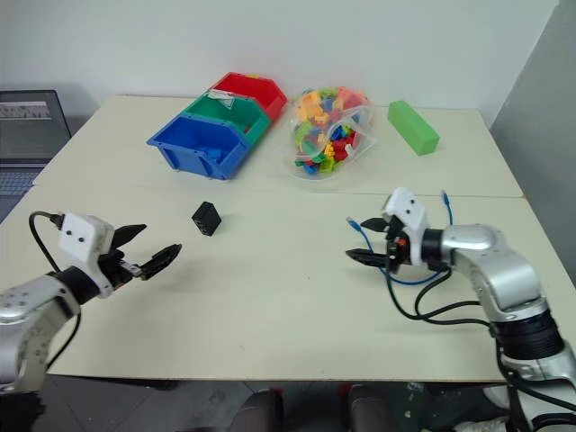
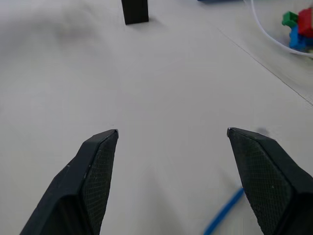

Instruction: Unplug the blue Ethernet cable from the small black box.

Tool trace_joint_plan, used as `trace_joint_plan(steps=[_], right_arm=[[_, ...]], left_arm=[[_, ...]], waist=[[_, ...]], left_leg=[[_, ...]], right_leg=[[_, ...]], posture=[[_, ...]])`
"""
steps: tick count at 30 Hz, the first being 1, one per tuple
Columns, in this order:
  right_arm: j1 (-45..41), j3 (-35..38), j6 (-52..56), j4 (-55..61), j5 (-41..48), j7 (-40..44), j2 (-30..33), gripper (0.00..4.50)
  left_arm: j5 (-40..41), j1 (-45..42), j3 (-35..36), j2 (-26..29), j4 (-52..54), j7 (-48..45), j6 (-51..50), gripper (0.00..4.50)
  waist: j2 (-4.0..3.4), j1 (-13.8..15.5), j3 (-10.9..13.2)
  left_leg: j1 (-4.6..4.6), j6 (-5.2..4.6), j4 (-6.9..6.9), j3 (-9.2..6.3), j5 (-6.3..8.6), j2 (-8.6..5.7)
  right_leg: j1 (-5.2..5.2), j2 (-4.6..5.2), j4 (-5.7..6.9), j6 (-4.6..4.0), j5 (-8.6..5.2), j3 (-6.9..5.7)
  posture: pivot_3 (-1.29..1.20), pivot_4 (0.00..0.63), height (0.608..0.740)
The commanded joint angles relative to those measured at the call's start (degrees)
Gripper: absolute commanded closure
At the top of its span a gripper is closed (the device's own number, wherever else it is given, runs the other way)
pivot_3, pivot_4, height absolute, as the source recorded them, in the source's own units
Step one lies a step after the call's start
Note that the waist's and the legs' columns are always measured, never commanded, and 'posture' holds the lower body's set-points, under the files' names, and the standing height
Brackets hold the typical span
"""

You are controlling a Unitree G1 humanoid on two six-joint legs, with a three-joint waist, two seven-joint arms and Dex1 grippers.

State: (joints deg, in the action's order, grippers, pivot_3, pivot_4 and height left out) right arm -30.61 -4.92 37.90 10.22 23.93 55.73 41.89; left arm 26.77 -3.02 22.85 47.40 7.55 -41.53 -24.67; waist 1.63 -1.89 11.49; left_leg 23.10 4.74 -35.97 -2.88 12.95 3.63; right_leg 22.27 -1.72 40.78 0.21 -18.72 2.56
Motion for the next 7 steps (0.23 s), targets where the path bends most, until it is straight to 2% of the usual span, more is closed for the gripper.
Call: trace_joint_plan(steps=[1,7], right_arm=[[-1.32,2.18,-2.04,-0.89,1.48,3.99,1.67,0.74],[-3.43,2.94,-2.27,-3.67,1.60,5.52,2.03,0.74]], left_arm=[[3.58,0.05,2.31,3.31,2.14,-5.09,-3.00,0.05],[5.44,-1.44,2.75,4.54,1.45,-8.58,-4.57,0.05]], waist=[[0.00,-0.02,0.00],[-0.01,-0.06,0.01]], left_leg=[[-0.01,0.00,0.00,0.00,0.00,0.01],[-0.01,0.00,0.00,0.04,0.00,0.01]], right_leg=[[0.00,0.00,0.00,0.00,0.00,0.01],[0.01,-0.01,0.01,0.00,0.00,0.03]], posture=[[0.00,0.150,0.740],[0.00,0.150,0.740]])
